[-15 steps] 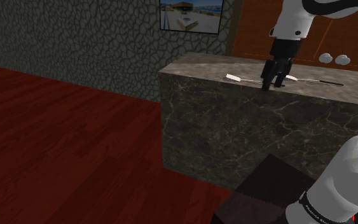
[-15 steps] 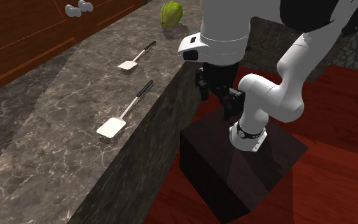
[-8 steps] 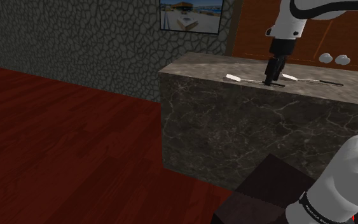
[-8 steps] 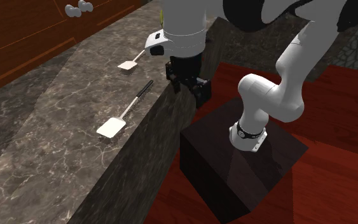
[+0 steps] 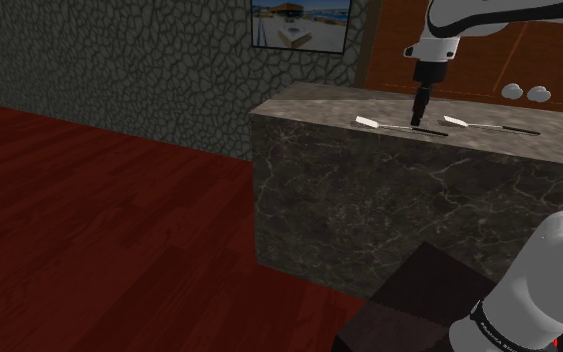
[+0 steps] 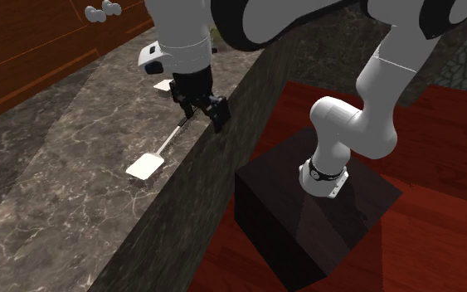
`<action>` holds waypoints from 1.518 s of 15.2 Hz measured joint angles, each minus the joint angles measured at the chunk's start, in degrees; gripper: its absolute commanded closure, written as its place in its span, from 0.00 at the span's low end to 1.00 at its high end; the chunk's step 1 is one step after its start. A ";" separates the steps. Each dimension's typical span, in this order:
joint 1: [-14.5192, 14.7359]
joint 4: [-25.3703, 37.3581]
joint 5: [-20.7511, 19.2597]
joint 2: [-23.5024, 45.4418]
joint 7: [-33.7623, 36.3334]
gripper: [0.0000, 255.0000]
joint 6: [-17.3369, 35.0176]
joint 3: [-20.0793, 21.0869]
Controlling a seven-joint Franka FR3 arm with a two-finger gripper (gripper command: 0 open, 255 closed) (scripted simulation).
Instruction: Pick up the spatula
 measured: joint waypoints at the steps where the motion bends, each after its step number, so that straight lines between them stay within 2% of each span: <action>1: 0.22 1.59 0.10 2.00 -2.48 0.00 0.56 -1.08; 7: 0.61 12.81 3.03 14.66 -17.16 0.00 2.38 -6.47; 15: 0.46 8.42 3.33 15.92 -18.49 0.00 8.06 -6.95; 16: 0.47 8.24 3.33 15.94 -18.46 1.00 8.26 -6.94; 23: 0.49 8.09 3.34 15.93 -18.41 1.00 8.44 -6.93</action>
